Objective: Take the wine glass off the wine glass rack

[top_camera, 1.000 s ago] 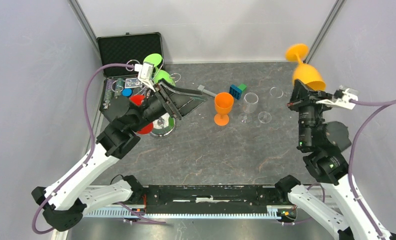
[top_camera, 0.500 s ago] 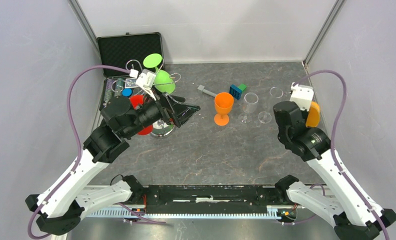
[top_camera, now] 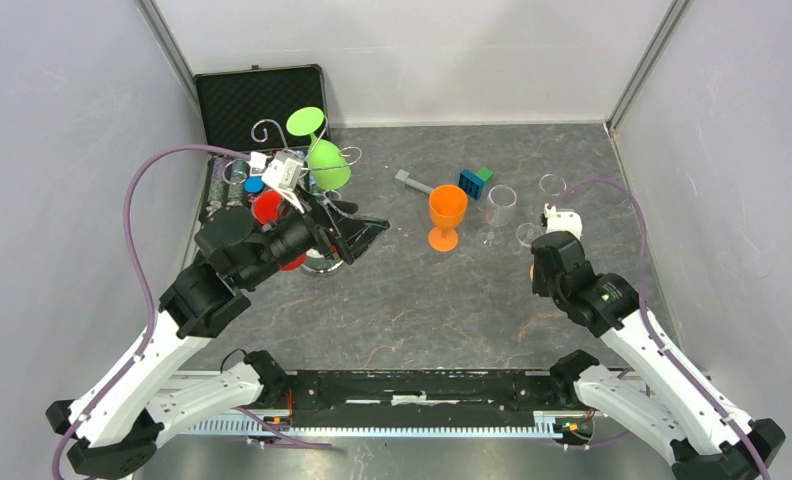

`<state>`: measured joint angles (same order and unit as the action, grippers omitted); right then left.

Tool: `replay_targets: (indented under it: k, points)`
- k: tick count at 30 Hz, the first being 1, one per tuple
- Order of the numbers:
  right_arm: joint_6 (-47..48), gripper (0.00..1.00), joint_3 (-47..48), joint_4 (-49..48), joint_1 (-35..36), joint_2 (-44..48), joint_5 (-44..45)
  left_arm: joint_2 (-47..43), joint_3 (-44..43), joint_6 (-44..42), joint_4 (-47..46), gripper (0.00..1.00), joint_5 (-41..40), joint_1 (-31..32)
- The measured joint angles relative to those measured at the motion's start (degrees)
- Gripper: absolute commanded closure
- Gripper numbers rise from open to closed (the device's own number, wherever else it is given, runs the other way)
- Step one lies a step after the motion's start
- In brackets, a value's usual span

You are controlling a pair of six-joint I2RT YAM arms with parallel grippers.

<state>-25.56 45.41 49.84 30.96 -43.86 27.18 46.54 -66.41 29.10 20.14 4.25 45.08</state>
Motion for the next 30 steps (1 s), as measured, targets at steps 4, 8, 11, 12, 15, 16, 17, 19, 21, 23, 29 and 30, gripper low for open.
replay_targets:
  k: [4,8,11,12,15,16,17,19,21,23,29,30]
  points:
    - [0.46,0.98,-1.14,-0.76,0.00,-1.16,-2.43,-1.31,0.46,0.00,-0.07,0.00,-1.25,0.00]
    - [1.31,0.93,-1.46,-1.44,0.00,-1.90,-2.75,-2.27,0.50,-0.02,-0.04,0.00,-2.47,0.00]
    - [2.16,0.87,-1.46,-1.51,0.00,-1.90,-2.75,-2.47,0.50,-0.07,0.17,0.00,-4.02,0.00]
    - [2.49,0.86,-1.46,-1.51,0.00,-1.92,-2.75,-2.51,0.50,-0.09,0.44,0.00,-4.70,0.00]
    - [3.45,0.85,-1.46,-1.42,0.00,-2.27,-2.78,-2.69,0.50,-0.26,0.87,0.00,-6.36,0.00]
    - [3.72,0.88,-1.46,-1.36,0.00,-2.45,-2.78,-2.69,0.52,-0.31,0.87,0.00,-6.91,0.00]
    - [4.07,0.90,-1.46,-1.27,0.00,-2.73,-2.80,-2.69,0.52,-0.37,0.87,0.00,-7.26,0.00]
    - [4.68,0.92,-1.46,-1.25,0.00,-2.97,-2.80,-2.69,0.52,-0.66,0.87,0.00,-7.67,0.00]
    - [5.29,0.89,-1.40,-1.11,0.00,-3.08,-2.71,-2.67,0.52,-0.92,0.87,0.00,-8.11,0.00]
    - [5.88,0.85,-1.18,-0.96,0.00,-3.32,-2.64,-2.51,0.52,-1.14,0.87,0.00,-8.57,0.00]
    - [7.52,0.75,1.31,-0.55,0.00,-7.04,-1.22,-1.99,0.52,-1.44,0.90,0.00,-8.70,0.00]
    - [7.85,0.74,1.42,-0.66,0.00,-7.56,-1.11,-1.92,0.52,-1.66,0.94,0.00,-8.70,0.00]
